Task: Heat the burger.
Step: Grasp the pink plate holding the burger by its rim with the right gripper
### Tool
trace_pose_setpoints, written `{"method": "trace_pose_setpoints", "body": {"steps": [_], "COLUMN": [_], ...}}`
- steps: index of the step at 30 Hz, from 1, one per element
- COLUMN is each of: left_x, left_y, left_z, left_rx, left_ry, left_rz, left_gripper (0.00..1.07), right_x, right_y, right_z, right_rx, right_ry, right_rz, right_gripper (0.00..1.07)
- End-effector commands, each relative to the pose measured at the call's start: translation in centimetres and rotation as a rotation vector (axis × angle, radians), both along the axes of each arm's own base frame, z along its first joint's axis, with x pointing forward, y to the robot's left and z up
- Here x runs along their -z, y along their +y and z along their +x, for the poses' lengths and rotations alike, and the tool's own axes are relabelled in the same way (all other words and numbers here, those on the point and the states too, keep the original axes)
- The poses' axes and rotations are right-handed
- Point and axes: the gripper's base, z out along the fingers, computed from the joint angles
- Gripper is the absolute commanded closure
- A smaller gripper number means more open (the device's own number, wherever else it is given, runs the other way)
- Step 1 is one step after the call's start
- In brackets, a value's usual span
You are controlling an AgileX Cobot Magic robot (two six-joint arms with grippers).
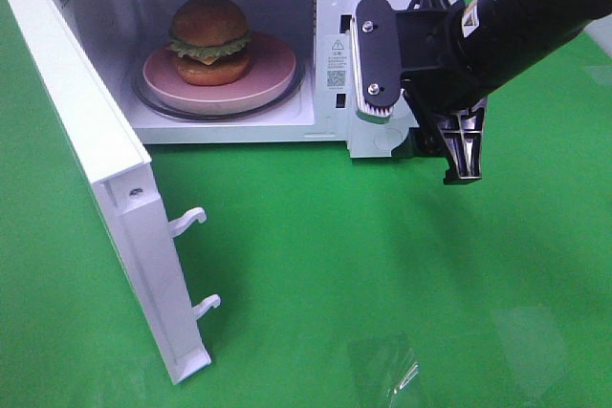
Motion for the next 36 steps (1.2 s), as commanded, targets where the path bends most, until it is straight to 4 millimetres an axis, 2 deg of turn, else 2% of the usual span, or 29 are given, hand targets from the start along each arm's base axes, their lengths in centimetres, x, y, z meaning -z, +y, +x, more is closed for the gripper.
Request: {"method": "trace_pose_setpoints", "body": {"steps": [1,2,8,12,18,23,25,32,36], "left_x": [0.0,0.0,0.0,0.0,0.0,0.0,0.0,0.0,0.0], "left_y": [0.0,0.0,0.0,0.0,0.0,0.0,0.0,0.0,0.0], "left_z": [-0.2,-0.2,-0.2,-0.2,-0.2,-0.2,-0.2,-0.2,-0.2], "left_rx": [-0.001,-0.001,-0.001,-0.001,-0.001,-0.001,-0.001,-0.001,-0.001], "left_ry": [-0.029,-0.029,-0.029,-0.029,-0.029,-0.029,-0.029,-0.029,-0.029], "left_rz": [0.002,0.002,0.002,0.002,0.002,0.002,0.002,0.002,0.002], "left_gripper": [0.07,0.07,0.07,0.07,0.07,0.07,0.07,0.07,0.07], "right_x": [-0.5,-0.7,-0.8,-0.6,-0.1,0.5,1.4,2.6,3.5], "right_y": [0.0,0.1,0.3,1.3,4.9,6.0,7.4,9.5,10.8], "right_z": [0.1,0.3,0.7,1.0,2.4,3.0,3.9,5.4,7.0], "right_rx": [0.013,0.011,-0.007,-0.020,-0.073,-0.090,-0.110,-0.133,-0.133], "right_ry": [-0.020,-0.028,-0.078,-0.082,-0.120,-0.117,-0.113,-0.124,-0.133], "right_rz": [0.011,0.015,0.014,0.004,0.009,-0.001,-0.006,0.002,0.006], "right_gripper": [0.10,0.06,0.08,0.08,0.10,0.11,0.11,0.12,0.13]}}
